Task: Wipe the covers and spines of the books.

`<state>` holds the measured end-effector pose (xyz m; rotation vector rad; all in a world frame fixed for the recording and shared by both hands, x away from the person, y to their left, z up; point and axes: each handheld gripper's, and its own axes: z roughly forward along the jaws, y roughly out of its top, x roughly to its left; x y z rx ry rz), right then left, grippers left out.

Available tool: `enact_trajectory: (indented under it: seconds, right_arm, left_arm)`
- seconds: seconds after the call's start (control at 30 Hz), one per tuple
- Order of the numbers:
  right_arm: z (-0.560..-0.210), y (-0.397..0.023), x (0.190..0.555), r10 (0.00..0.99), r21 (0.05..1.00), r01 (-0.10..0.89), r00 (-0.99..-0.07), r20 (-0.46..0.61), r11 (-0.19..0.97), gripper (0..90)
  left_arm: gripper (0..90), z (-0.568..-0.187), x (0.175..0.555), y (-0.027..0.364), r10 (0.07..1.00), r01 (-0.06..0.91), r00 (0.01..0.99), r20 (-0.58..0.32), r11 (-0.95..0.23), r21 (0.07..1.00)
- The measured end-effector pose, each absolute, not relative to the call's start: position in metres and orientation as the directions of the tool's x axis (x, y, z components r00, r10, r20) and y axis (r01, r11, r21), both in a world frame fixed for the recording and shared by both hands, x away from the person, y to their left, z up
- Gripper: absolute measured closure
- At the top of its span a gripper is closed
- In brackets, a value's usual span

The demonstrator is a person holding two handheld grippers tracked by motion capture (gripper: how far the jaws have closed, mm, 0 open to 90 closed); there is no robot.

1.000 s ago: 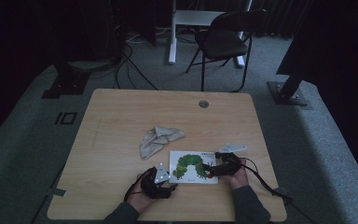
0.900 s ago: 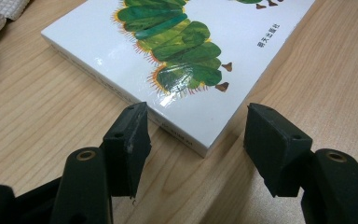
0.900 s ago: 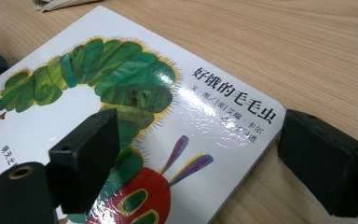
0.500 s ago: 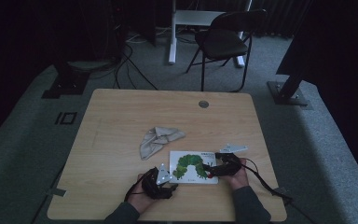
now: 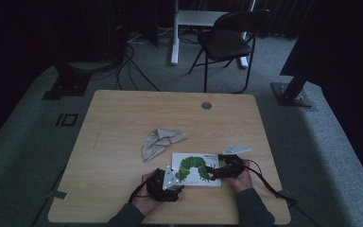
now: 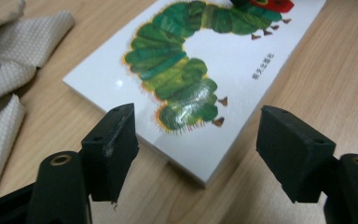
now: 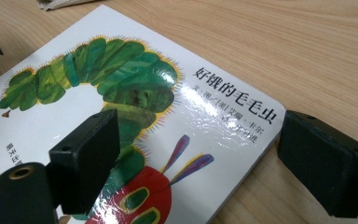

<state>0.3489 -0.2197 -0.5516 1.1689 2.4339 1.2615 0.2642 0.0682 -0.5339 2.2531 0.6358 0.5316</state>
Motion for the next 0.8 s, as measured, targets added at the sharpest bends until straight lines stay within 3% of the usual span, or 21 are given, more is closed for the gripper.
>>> enact_trajectory:
  seconds: [0.43,0.8]
  right_arm:
    - [-0.549,-0.219,0.357,0.701,0.768,0.554,-0.685,0.200,0.322,12.7]
    - [-0.551,-0.217,0.363,0.697,0.763,0.559,-0.687,0.206,0.326,12.7]
  left_arm:
    - [27.3,-0.541,0.266,0.059,0.563,0.238,0.784,0.262,-0.662,0.711]
    - [25.3,-0.546,0.270,0.063,0.592,0.316,0.785,0.183,-0.636,0.704]
